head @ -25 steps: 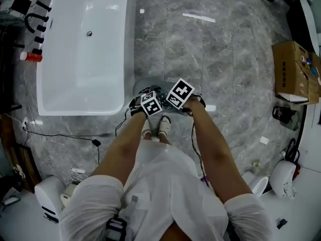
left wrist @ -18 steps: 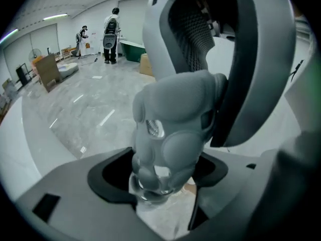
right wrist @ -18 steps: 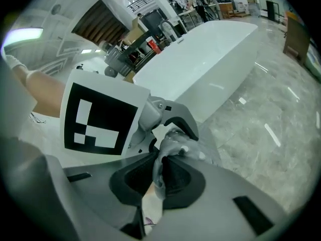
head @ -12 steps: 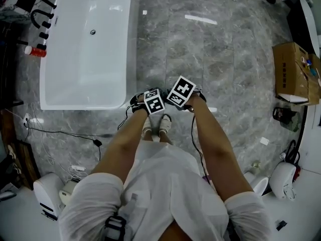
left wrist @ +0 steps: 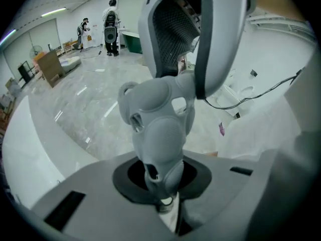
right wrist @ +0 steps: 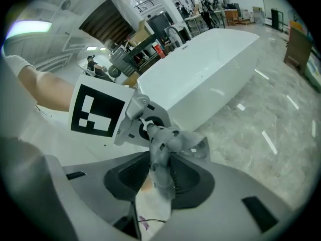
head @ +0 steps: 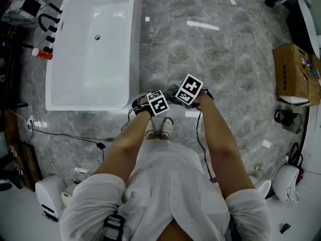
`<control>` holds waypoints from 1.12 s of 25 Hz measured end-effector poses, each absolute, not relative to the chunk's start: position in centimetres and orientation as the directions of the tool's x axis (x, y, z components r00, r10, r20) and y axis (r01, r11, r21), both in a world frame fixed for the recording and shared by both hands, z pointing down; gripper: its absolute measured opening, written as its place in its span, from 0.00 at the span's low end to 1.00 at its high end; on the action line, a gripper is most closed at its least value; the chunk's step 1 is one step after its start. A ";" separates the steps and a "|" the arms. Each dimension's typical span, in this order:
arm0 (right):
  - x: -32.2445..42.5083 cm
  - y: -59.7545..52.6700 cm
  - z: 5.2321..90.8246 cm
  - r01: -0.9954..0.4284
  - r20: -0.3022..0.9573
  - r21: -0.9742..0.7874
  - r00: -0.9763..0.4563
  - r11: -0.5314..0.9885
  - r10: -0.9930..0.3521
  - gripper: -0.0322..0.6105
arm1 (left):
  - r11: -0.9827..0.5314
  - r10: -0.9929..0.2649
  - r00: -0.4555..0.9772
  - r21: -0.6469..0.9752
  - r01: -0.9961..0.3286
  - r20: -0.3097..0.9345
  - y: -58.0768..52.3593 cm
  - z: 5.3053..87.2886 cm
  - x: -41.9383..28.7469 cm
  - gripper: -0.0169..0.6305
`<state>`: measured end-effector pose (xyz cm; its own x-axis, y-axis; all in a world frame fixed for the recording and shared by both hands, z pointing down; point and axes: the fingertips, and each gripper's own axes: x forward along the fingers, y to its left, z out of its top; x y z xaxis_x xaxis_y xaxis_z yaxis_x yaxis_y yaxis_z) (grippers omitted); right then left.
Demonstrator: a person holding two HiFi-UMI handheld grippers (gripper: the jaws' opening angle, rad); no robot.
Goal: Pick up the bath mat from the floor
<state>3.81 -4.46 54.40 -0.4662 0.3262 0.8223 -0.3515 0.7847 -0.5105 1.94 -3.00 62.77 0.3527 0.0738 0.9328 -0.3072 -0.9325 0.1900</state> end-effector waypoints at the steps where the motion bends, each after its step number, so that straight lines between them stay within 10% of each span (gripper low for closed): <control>1: 3.9 -4.8 53.9 -0.354 0.823 -0.499 -0.481 0.791 0.304 0.29 | -0.929 0.068 0.345 0.185 -0.320 0.936 -3.1 62.5 1.6 0.11; 13: 7.1 -10.0 48.2 -0.558 0.750 -0.107 -0.589 0.823 -0.302 0.18 | -0.861 0.020 0.330 0.184 -0.474 0.944 -4.1 59.5 -1.0 0.10; 19: 8.8 -10.9 42.1 -0.780 0.400 -0.021 -0.580 0.626 -0.709 0.17 | -0.826 0.030 0.334 0.212 -0.523 0.942 -3.4 58.6 -2.3 0.10; 28: 12.3 -9.3 34.4 -0.871 0.106 -0.051 -0.492 0.489 -0.864 0.16 | -0.816 0.027 0.373 0.236 -0.528 0.927 -2.4 57.1 -1.5 0.10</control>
<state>12.33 -9.34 34.43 -0.4917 -0.8643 0.1059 -0.8707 0.4891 -0.0512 -1.53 -2.40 57.09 0.3730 0.0273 0.9274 -0.5281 -0.8156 0.2364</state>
